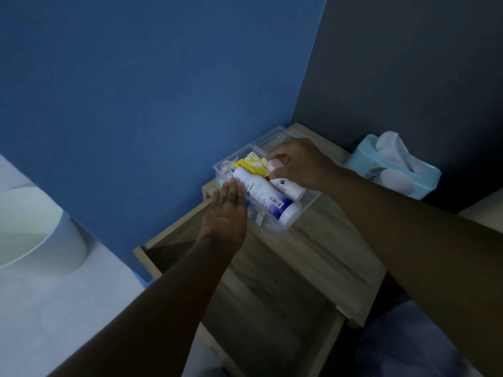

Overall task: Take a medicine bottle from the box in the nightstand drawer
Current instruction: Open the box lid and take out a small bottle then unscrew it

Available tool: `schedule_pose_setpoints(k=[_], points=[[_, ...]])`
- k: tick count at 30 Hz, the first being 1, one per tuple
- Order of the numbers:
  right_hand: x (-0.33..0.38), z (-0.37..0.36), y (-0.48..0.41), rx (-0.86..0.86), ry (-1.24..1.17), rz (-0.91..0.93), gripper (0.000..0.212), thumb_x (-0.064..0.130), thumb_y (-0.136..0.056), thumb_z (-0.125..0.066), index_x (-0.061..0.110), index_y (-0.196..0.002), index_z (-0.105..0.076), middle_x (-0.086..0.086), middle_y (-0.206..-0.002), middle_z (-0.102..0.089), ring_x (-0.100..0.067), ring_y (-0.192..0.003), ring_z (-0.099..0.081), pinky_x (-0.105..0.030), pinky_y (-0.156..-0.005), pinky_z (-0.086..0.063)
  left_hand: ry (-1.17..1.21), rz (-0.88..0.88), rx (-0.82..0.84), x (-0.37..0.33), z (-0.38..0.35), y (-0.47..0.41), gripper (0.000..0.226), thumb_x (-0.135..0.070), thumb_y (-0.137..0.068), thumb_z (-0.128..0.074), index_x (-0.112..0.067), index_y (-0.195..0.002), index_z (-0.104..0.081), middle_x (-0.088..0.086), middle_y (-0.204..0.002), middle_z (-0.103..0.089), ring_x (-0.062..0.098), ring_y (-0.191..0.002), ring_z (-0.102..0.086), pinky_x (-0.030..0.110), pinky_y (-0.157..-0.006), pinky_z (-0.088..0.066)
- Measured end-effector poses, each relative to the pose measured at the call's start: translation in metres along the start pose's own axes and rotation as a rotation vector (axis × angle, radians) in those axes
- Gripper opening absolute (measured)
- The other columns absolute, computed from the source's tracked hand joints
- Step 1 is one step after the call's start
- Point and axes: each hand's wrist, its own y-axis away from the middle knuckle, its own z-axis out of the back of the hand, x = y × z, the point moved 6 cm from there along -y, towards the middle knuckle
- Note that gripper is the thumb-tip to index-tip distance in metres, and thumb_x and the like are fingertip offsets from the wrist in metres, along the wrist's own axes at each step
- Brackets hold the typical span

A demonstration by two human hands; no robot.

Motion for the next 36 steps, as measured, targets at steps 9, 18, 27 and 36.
schedule_pose_setpoints(k=[9,18,27,36], points=[[0.010,0.049,0.071,-0.103,-0.274,-0.095,0.041,0.009,-0.075,-0.083,0.013,-0.115,-0.074,0.001,-0.102,-0.072,-0.005,-0.081,-0.065,-0.009,-0.075,-0.048,0.901,0.238,-0.132,-0.029,0.038,0.008,0.054,-0.025,-0.099,-0.048,-0.017,-0.151,-0.034,0.010,-0.152,-0.042,0.027,-0.137,-0.044,0.042,-0.113,-0.037],[0.020,0.094,0.135,-0.141,-0.372,-0.038,0.031,0.025,-0.084,-0.078,0.012,-0.111,-0.076,-0.001,-0.103,-0.075,-0.008,-0.093,-0.071,-0.023,-0.085,-0.055,2.087,0.210,0.011,-0.124,0.055,0.037,0.025,-0.019,-0.100,-0.052,-0.005,-0.097,-0.072,0.004,-0.078,-0.071,0.009,-0.073,-0.072,0.030,-0.082,-0.060],[0.018,0.117,0.157,0.038,-0.672,0.007,0.038,0.004,-0.079,-0.079,0.006,-0.117,-0.071,-0.005,-0.119,-0.072,-0.006,-0.113,-0.066,-0.020,-0.097,-0.051,2.274,0.196,0.032,-0.154,0.062,0.051,0.031,-0.021,-0.099,-0.051,0.000,-0.091,-0.072,0.012,-0.086,-0.078,0.015,-0.078,-0.076,0.025,-0.070,-0.061],[0.008,0.122,0.161,-0.095,-0.323,-0.022,0.035,0.035,-0.078,-0.081,0.017,-0.108,-0.078,0.000,-0.099,-0.075,-0.008,-0.091,-0.072,-0.034,-0.083,-0.059,2.246,0.237,0.091,-0.162,0.051,0.049,0.030,-0.024,-0.097,-0.055,0.001,-0.097,-0.072,0.015,-0.091,-0.077,0.015,-0.078,-0.075,0.024,-0.072,-0.060]])
